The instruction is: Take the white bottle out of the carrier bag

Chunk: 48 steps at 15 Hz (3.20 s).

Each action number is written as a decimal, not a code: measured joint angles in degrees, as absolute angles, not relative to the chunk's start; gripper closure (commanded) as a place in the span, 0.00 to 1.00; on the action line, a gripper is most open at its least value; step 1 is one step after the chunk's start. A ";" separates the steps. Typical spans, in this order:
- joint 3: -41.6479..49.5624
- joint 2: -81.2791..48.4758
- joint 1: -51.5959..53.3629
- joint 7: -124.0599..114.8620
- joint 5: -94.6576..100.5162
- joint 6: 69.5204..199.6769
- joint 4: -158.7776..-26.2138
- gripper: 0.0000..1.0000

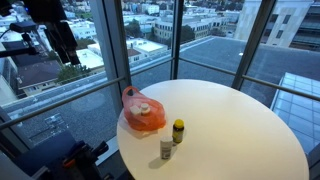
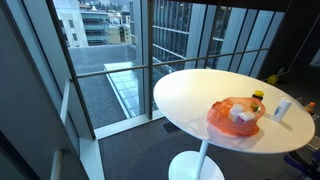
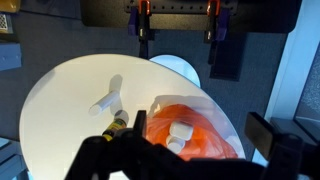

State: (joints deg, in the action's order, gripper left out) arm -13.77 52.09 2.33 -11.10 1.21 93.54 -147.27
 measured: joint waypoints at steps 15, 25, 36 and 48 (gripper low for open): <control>-10.84 50.64 0.14 -11.52 1.85 96.88 -142.54 0.00; -7.53 35.87 -3.67 -15.71 1.35 108.69 -135.71 0.00; -6.10 30.18 -2.96 -15.49 -0.36 110.13 -134.76 0.00; -4.69 13.72 -2.35 -15.47 -3.65 128.00 -136.51 0.00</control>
